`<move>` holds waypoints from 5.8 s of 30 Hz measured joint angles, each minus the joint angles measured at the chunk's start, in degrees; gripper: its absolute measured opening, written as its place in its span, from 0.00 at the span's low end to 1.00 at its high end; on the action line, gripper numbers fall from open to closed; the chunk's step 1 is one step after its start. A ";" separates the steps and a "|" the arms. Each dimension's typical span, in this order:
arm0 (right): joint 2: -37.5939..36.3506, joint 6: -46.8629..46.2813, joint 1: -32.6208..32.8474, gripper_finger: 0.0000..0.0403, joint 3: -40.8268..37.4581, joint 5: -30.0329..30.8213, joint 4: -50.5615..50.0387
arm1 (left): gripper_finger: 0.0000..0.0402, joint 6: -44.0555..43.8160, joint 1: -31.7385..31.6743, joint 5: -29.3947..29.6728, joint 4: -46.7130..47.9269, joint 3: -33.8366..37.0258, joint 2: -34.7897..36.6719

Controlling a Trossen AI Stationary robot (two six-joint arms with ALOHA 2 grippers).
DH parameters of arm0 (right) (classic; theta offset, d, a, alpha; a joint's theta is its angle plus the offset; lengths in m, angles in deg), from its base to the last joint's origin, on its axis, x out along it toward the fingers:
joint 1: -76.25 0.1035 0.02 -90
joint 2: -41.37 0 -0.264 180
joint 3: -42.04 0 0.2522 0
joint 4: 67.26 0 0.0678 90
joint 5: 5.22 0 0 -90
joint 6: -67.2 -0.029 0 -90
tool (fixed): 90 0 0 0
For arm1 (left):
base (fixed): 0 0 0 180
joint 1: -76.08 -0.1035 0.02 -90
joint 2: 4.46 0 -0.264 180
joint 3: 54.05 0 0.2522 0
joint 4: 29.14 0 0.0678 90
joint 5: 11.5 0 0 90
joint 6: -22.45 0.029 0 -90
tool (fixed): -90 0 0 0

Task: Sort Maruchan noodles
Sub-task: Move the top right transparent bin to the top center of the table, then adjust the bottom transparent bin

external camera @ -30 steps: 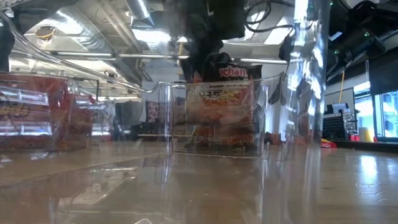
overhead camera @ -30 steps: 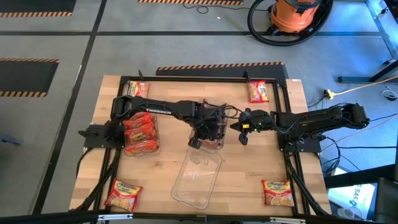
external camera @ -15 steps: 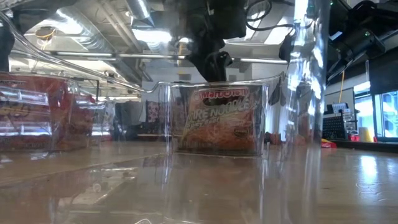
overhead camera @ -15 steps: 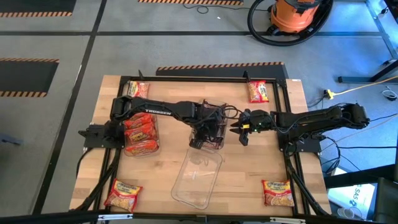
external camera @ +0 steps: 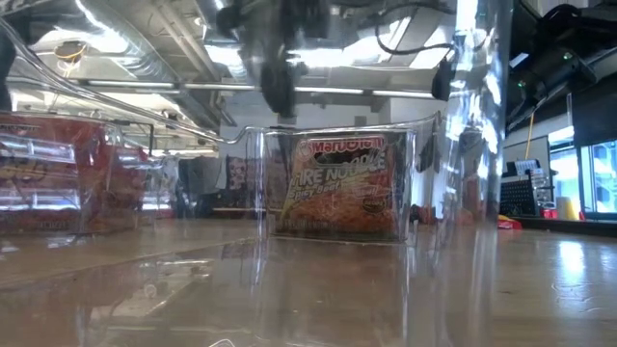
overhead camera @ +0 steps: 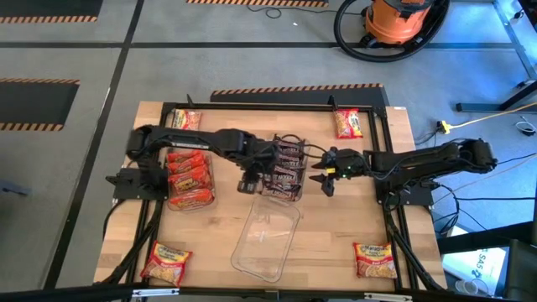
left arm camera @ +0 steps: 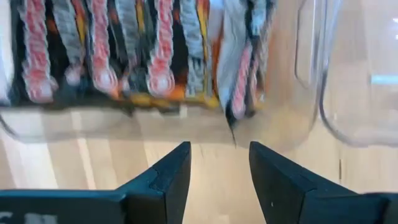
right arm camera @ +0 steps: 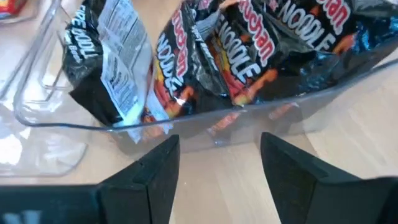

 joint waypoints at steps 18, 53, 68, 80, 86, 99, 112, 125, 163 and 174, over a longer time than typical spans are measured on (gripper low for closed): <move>6.32 2.44 -0.04 0.18 0.08 -1.67 5.81 | 0.38 -3.95 -8.46 -0.68 -44.02 45.13 18.63; 21.12 9.82 -13.64 0.00 0.09 3.92 23.09 | 0.38 -9.13 -16.05 3.17 -77.00 53.59 10.48; 30.25 15.64 -25.28 0.00 6.04 -2.40 28.53 | 0.38 -8.69 -24.51 -1.64 -82.53 53.55 10.52; 28.56 16.64 -25.48 0.00 9.34 2.41 20.79 | 0.38 -11.82 -25.66 -0.68 -80.03 53.55 10.54; 24.21 16.39 -22.61 0.00 9.32 -4.03 12.78 | 0.38 -13.62 -21.83 -3.05 -74.52 53.55 10.54; 29.79 16.64 -20.37 0.00 8.56 1.12 21.74 | 0.38 -13.15 -19.10 5.20 -83.59 54.25 5.11; 32.58 18.34 -25.27 0.00 12.24 1.64 23.84 | 0.38 -12.69 -25.82 10.02 -84.83 54.12 4.92; 9.96 6.58 -5.89 0.00 11.52 -1.10 -5.40 | 0.38 -15.12 -11.22 1.73 -56.70 54.06 24.99; 33.83 -23.83 43.60 0.00 11.35 25.23 26.83 | 0.38 -42.20 27.73 5.94 -63.27 54.19 20.16; 33.61 -22.26 36.67 0.00 11.35 31.10 22.05 | 0.38 -41.98 27.63 6.04 -73.90 54.19 13.28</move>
